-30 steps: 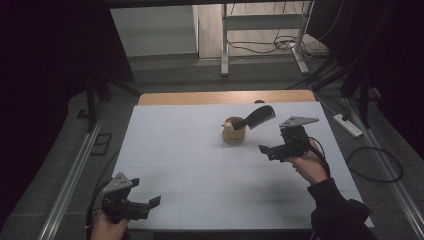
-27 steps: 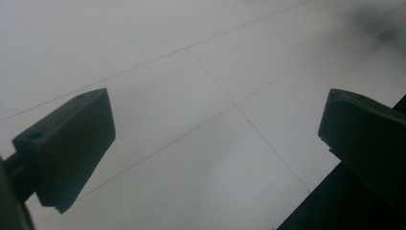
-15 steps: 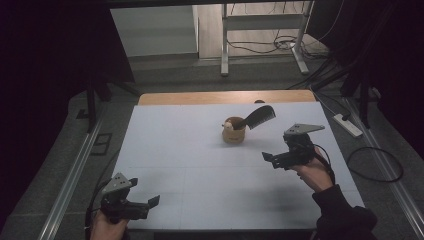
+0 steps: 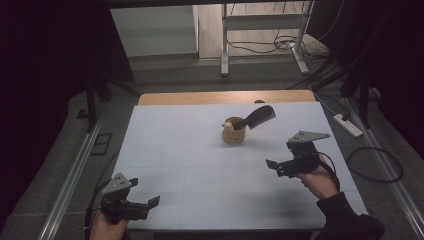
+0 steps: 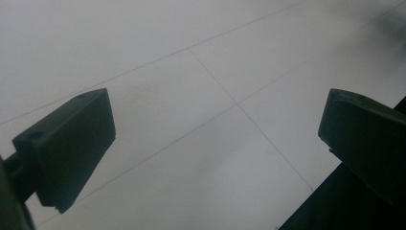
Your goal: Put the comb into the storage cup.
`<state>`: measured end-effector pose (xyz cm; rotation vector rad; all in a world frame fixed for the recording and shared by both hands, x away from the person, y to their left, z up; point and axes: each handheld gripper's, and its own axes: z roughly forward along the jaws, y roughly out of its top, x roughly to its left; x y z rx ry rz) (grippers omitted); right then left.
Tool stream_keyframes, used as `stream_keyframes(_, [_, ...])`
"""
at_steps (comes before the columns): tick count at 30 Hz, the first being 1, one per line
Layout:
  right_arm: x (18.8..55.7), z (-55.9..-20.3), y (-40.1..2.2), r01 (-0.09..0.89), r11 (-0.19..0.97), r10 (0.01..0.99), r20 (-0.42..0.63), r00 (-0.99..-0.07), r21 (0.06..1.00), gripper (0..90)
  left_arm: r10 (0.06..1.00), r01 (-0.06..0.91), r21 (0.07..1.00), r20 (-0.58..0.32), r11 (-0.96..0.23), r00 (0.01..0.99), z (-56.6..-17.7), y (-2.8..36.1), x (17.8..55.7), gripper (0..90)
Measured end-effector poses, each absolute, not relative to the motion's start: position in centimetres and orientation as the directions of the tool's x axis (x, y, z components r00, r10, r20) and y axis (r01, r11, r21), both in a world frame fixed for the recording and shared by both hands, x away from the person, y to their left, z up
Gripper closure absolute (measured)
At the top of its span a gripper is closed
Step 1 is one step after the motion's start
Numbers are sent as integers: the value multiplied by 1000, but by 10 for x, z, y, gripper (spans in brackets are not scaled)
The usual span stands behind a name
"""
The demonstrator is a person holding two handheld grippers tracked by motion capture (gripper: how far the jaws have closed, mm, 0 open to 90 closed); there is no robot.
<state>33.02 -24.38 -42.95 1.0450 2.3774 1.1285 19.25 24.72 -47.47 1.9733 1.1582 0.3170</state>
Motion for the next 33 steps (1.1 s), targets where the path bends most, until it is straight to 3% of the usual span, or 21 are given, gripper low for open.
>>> stream_keyframes(33, [293,-444,-287,518,428,759,17,-651,741,0,814,626,742,-195,-242,546,-476,249,194,0])
